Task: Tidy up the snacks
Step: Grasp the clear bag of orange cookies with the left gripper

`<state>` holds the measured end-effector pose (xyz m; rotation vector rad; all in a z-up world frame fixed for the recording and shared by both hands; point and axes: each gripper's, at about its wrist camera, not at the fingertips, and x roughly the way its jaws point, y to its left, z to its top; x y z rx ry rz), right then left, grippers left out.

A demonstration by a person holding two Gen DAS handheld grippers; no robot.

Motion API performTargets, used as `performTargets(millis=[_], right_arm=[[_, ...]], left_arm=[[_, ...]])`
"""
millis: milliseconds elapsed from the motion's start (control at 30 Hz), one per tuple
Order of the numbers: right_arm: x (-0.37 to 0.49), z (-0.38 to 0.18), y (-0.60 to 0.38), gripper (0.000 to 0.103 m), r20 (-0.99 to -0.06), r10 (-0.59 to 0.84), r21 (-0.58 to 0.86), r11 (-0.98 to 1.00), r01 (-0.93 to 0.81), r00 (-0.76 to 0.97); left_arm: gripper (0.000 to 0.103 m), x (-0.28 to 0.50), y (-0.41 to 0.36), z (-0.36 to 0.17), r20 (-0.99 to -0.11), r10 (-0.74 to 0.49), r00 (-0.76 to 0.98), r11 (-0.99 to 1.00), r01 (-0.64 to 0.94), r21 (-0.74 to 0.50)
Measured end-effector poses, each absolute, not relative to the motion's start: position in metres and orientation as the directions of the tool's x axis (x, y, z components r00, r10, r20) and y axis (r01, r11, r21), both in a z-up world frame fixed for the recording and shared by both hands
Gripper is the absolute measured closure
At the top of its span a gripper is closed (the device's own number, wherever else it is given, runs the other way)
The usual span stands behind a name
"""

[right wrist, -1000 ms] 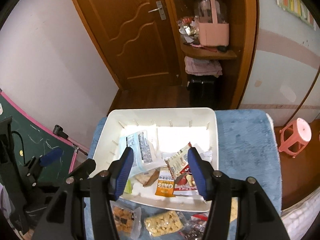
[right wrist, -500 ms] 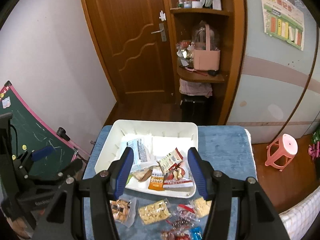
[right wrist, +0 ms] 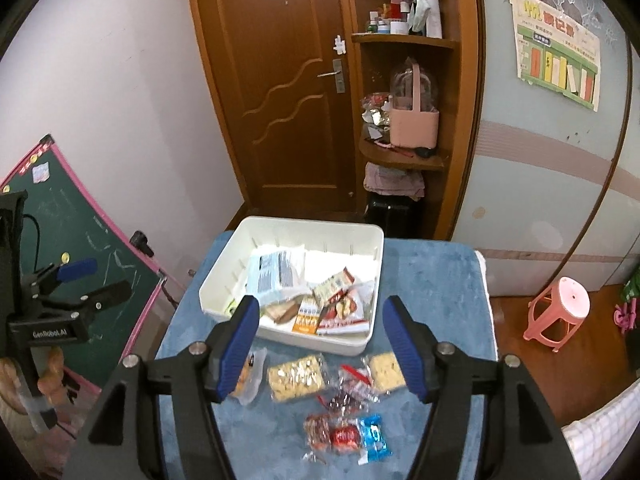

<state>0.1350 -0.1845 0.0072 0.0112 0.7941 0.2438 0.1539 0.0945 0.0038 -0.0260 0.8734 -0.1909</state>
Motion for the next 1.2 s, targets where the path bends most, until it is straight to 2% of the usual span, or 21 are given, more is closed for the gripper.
performTargets(millis=[267, 667, 933, 1200], right_arm=[[0.121, -0.048, -0.182, 0.038, -0.753, 0.239, 0.115, 0.965, -0.235, 0.613], [0.129, -0.158, -0.168, 0.038, -0.846, 0.263, 0.186, 0.961, -0.207, 0.463], [0.133, -0.189, -0.168, 0.038, -0.873, 0.263, 0.198, 0.961, -0.194, 0.41], [0.14, -0.204, -0.162, 0.038, -0.887, 0.27, 0.209, 0.958, -0.197, 0.375]], left_arm=[[0.002, 0.137, 0.082, -0.047, -0.797, -0.222, 0.562, 0.972, 0.192, -0.135], [0.002, 0.165, 0.061, -0.172, -0.885, -0.2, 0.42, 0.979, 0.133, -0.158], [0.002, 0.197, 0.054, -0.24, -0.933, -0.136, 0.334, 0.989, 0.101, -0.108], [0.001, 0.208, 0.044, -0.263, -0.94, -0.07, 0.334, 0.994, 0.101, -0.039]])
